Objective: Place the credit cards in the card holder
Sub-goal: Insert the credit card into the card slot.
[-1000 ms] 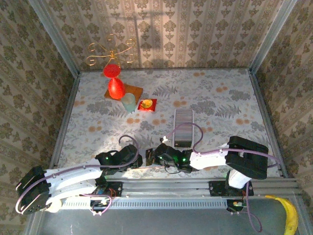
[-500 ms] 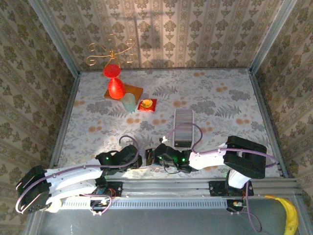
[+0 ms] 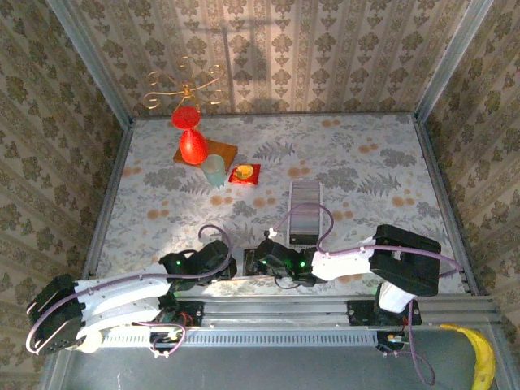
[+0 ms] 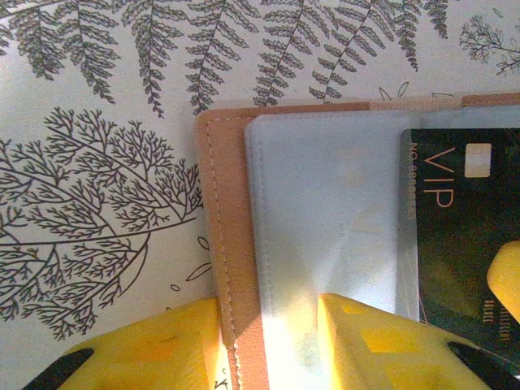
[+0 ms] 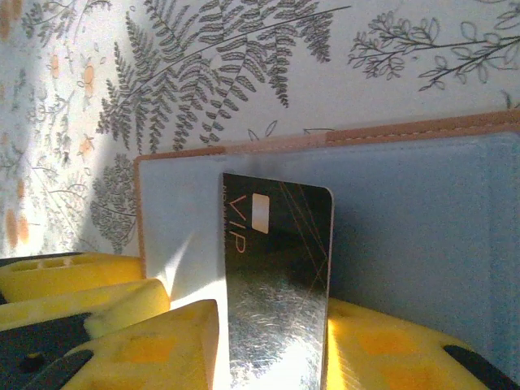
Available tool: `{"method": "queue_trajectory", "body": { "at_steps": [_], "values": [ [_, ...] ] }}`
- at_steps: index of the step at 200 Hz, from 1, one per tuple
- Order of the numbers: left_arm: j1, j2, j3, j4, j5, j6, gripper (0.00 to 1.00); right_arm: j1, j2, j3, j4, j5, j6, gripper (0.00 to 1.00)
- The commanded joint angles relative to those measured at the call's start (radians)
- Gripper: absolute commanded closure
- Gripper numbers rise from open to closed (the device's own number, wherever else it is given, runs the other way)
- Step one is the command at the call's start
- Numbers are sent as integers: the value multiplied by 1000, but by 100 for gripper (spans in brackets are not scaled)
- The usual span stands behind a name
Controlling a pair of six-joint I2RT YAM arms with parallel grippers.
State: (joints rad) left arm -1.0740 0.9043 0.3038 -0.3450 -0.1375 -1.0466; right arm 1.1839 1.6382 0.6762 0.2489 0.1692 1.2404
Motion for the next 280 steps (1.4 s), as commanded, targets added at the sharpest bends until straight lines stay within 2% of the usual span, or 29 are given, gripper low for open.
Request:
{"method": "queue_trajectory", "body": {
  "at_steps": [1,35,86,105,120,149,228,259,280],
  "values": [
    [-12,7,-3,3,7,-10,64,2,-4,43,-91,46,-40,65],
    [-13,6,-4,4,7,-12,65,2,22,71,-104,30,-61,72],
    [-16,8,-8,6,6,-16,66,2,61,116,-102,-4,-85,73],
    [-16,7,-8,6,6,-15,66,2,51,120,-137,16,-94,72],
    [-17,5,-8,5,6,-15,66,2,31,113,-167,41,-96,66],
    [-17,7,-11,8,6,-16,66,1,14,115,-224,62,-110,63],
    [-18,6,-9,6,7,-17,67,4,90,179,-192,-5,-125,70],
    [-19,6,-11,7,4,-18,67,5,96,194,-200,-7,-133,69],
    [-18,6,-11,6,6,-16,67,4,63,184,-249,31,-144,64]
  ]
}}
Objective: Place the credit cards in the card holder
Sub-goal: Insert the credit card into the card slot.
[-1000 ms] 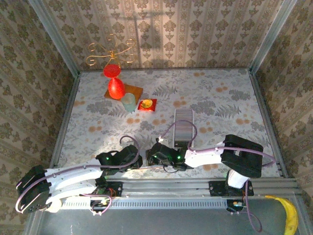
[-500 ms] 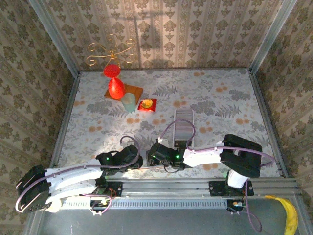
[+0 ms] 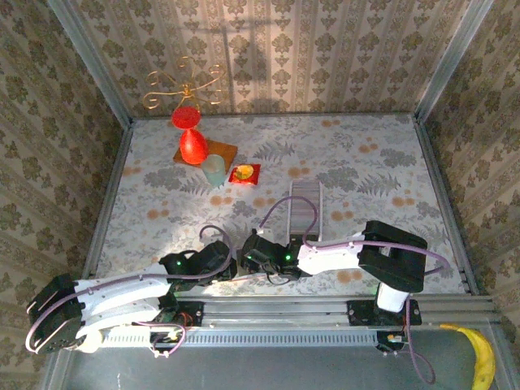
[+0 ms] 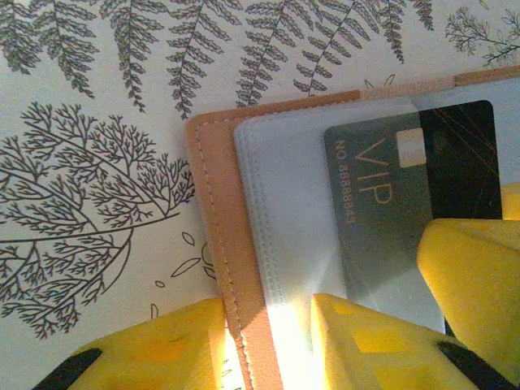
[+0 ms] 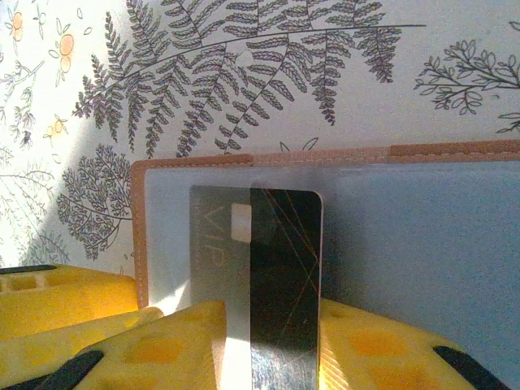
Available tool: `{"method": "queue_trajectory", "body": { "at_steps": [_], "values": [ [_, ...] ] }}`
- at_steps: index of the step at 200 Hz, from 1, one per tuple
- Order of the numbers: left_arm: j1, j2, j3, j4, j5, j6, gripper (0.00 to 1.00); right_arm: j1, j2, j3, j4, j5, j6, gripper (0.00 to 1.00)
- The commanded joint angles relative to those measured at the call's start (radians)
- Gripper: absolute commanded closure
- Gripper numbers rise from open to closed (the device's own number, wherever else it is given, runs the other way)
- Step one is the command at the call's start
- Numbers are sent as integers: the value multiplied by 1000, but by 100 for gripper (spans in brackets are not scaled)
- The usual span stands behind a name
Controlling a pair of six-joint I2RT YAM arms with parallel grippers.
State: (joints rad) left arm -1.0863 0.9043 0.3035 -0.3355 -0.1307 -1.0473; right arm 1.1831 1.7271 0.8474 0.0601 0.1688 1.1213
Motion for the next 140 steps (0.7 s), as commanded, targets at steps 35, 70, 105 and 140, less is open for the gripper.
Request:
{"method": "queue_trajectory", "body": {
  "at_steps": [35,70,105,140],
  "values": [
    [-6,5,-10,-3,-2,-17,67,5,-63,-19,-86,60,-25,64],
    [-7,7,-4,-1,-2,-16,67,6,-20,-6,-43,15,-16,70],
    [-7,8,2,-9,-1,-13,68,6,26,36,-28,-20,-20,74],
    [-7,8,2,-7,-3,-13,68,10,19,50,-24,-20,-32,74]
  ]
}}
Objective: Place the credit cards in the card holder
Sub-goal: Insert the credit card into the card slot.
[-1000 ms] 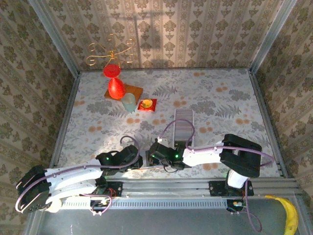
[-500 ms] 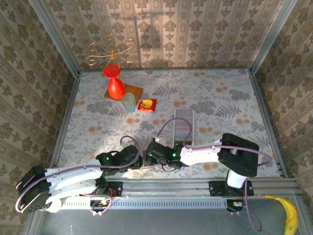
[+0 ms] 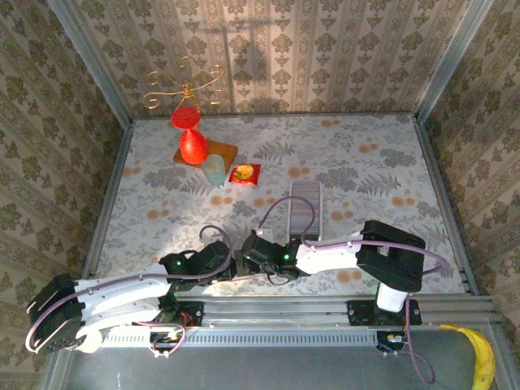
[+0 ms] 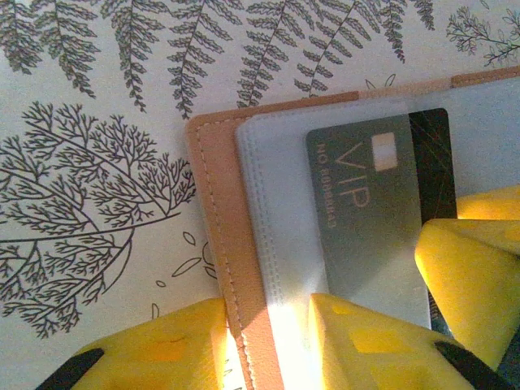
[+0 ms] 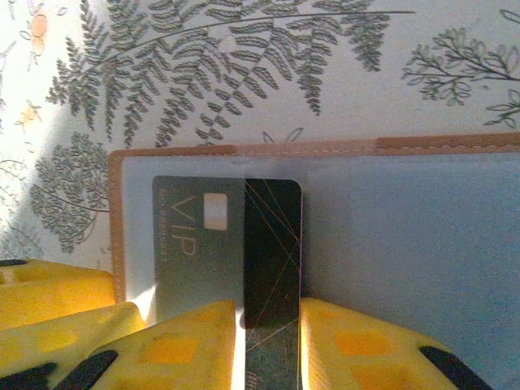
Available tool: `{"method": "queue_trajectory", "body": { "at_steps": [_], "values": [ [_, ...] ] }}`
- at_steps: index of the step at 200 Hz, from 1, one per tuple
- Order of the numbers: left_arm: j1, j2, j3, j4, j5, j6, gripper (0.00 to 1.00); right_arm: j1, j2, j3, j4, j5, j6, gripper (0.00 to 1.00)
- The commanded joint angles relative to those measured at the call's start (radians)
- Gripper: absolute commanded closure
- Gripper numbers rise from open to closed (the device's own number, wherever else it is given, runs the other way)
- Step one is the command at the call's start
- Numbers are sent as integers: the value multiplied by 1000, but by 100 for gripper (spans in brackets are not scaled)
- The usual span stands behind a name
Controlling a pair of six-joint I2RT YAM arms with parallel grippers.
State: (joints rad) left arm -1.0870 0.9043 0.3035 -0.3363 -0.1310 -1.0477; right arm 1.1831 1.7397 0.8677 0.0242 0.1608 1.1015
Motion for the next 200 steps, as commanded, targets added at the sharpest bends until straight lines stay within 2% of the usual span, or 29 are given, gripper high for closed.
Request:
{"method": "queue_trajectory", "body": {
  "at_steps": [1,65,159,200],
  "values": [
    [-7,8,2,-5,-3,-13,68,10,6,30,12,-11,-13,74],
    [-7,7,3,-10,1,-11,68,10,-49,-18,-24,54,-8,73],
    [-7,1,-10,18,8,-15,69,33,27,41,63,-31,4,80],
    [-7,-18,-17,13,4,-17,68,33,-42,7,7,34,-2,79]
  ]
}}
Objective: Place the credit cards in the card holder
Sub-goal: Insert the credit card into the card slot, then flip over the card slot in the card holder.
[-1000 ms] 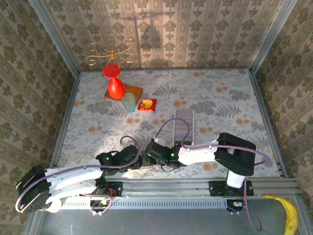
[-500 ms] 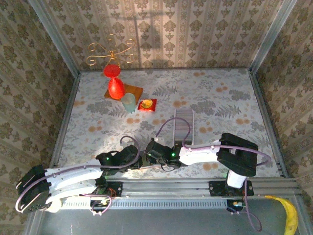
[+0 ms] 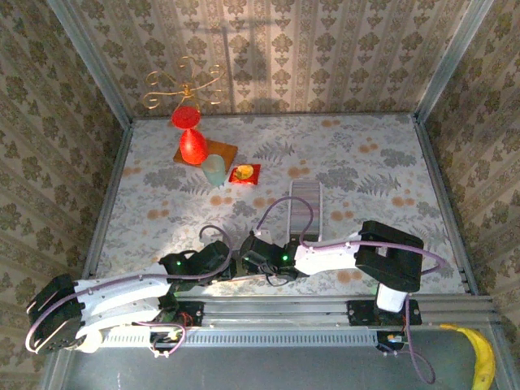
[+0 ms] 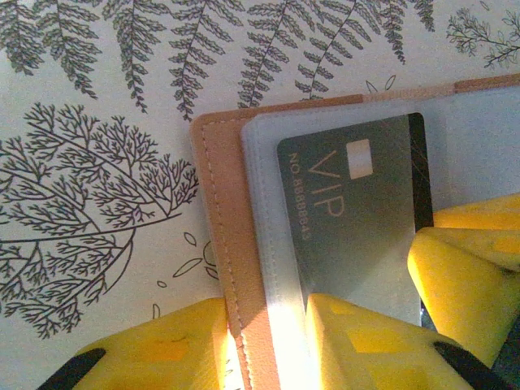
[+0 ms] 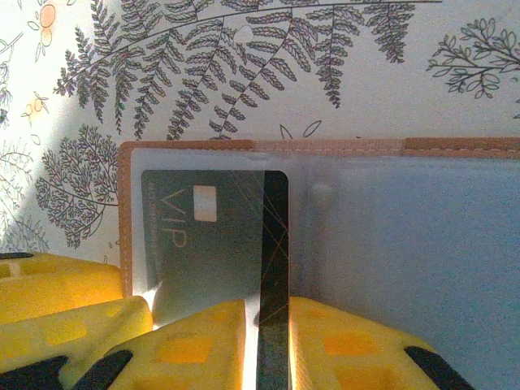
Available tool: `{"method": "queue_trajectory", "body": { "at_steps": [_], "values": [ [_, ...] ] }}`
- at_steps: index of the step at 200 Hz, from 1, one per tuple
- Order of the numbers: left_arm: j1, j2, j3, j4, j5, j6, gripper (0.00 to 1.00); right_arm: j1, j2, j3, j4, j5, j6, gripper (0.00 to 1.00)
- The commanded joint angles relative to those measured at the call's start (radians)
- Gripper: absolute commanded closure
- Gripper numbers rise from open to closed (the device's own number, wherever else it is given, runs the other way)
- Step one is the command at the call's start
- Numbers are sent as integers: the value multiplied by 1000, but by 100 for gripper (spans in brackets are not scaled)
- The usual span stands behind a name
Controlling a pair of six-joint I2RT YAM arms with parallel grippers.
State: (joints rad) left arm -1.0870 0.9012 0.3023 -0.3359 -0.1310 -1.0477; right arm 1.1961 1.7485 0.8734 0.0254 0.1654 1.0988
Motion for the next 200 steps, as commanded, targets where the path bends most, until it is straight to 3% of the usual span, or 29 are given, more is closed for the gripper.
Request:
{"method": "queue_trajectory", "body": {
  "at_steps": [1,58,153,200],
  "values": [
    [-7,-15,-15,13,3,-17,68,20,-53,1,4,32,0,79],
    [-8,-44,-14,1,1,-17,68,20,-213,-70,-182,146,-1,64],
    [-5,-128,-33,-52,-20,-26,68,32,-221,-104,-264,129,47,66],
    [-5,-127,-48,-48,-22,-34,75,43,-195,-89,-279,122,50,66]
  ]
}}
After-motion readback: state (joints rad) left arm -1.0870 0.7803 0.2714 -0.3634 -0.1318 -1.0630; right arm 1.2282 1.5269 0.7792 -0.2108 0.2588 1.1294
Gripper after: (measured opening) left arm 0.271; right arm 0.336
